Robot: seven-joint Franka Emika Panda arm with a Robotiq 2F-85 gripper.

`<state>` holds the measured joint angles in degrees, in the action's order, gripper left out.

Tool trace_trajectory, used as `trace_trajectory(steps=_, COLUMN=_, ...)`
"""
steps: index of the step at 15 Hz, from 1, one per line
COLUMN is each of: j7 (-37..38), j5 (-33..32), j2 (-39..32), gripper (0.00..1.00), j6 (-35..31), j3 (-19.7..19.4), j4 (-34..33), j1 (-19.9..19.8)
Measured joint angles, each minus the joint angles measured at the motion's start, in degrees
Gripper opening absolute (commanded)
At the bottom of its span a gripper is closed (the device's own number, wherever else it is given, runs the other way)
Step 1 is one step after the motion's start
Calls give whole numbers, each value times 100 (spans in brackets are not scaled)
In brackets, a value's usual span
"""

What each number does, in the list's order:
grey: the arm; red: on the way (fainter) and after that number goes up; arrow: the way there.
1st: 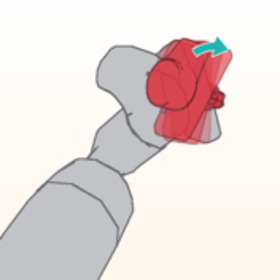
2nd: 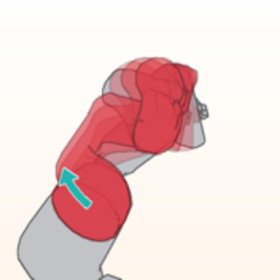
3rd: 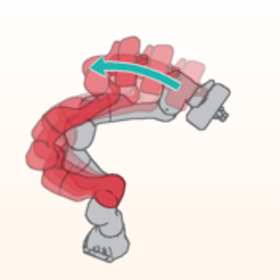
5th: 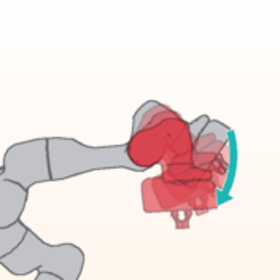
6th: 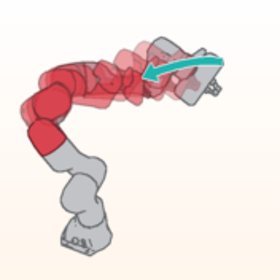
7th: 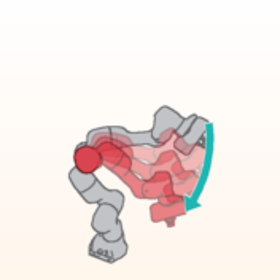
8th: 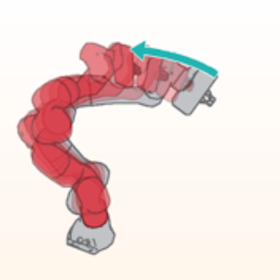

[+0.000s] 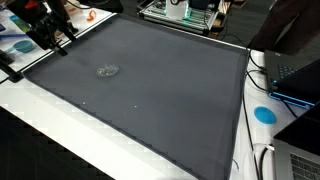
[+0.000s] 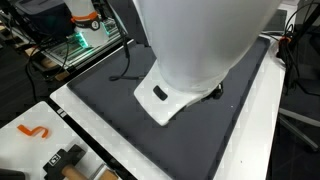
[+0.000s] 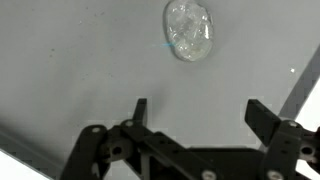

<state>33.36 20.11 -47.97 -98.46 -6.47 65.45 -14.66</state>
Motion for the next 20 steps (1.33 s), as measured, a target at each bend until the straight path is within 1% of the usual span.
trace_trajectory(steps=8, j7=-508, j5=1, j2=-252, gripper=100, j6=213, j3=52, j4=-392, j1=-23)
trace_trajectory(steps=15, j7=-946, j5=-2, j2=-325, gripper=100, j6=333, j3=122, j4=-540, j1=-20)
trace_trajectory(steps=20, j7=-1380, j5=-91, j2=-311, gripper=100, j6=338, j3=161, j4=-552, j1=138)
